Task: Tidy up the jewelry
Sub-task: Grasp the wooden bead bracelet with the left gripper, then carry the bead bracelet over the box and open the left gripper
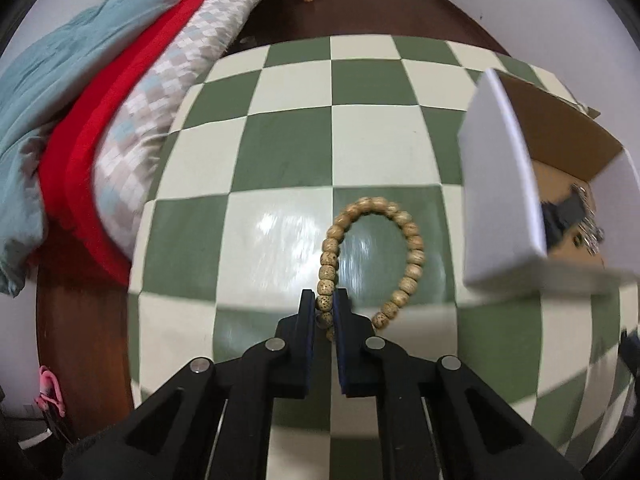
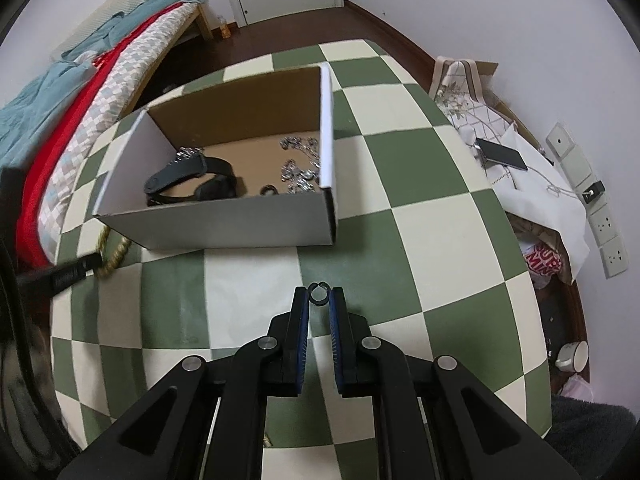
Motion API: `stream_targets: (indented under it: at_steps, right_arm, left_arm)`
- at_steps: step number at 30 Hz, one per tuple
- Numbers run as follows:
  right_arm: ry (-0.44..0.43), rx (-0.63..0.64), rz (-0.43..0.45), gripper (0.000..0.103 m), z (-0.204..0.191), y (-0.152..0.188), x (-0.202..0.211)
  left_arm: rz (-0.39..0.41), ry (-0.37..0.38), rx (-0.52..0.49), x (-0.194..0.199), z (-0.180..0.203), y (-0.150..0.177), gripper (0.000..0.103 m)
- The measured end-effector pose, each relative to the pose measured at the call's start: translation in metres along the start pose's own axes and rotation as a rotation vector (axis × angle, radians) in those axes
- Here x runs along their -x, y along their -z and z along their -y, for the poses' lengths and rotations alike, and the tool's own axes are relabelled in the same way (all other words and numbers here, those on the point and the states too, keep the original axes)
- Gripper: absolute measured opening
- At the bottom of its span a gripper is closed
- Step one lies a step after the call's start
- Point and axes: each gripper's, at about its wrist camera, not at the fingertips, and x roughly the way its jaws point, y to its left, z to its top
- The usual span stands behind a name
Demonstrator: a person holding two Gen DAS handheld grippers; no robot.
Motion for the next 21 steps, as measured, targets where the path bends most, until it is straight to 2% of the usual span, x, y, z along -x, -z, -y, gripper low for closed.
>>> stream_targets:
  at_steps: [6, 12, 17, 21]
  right_arm:
    - [-0.019, 0.019, 0.038, 0.011, -0.009, -0.001, 0.023]
    - [-0.032, 0.022, 0.072, 0.011, -0.013, -0.001, 0.045]
    - [-0.048, 0.031, 0.094, 0.011, -0.014, -0.003, 0.064]
    - [-0.064, 0.037, 0.123, 0.011, -0.013, -0.014, 0.084]
  left_arm:
    - [0.076, 0.027, -0.036, 0.053, 0.007, 0.028, 0.007]
    - [0.139, 0.070, -0.090, 0.099, 0.018, 0.042, 0.007]
    - [0.190, 0.127, -0.111, 0.131, 0.028, 0.039, 0.007]
    - [0.245, 0.187, -0.105, 0.159, 0.035, 0.019, 0.007]
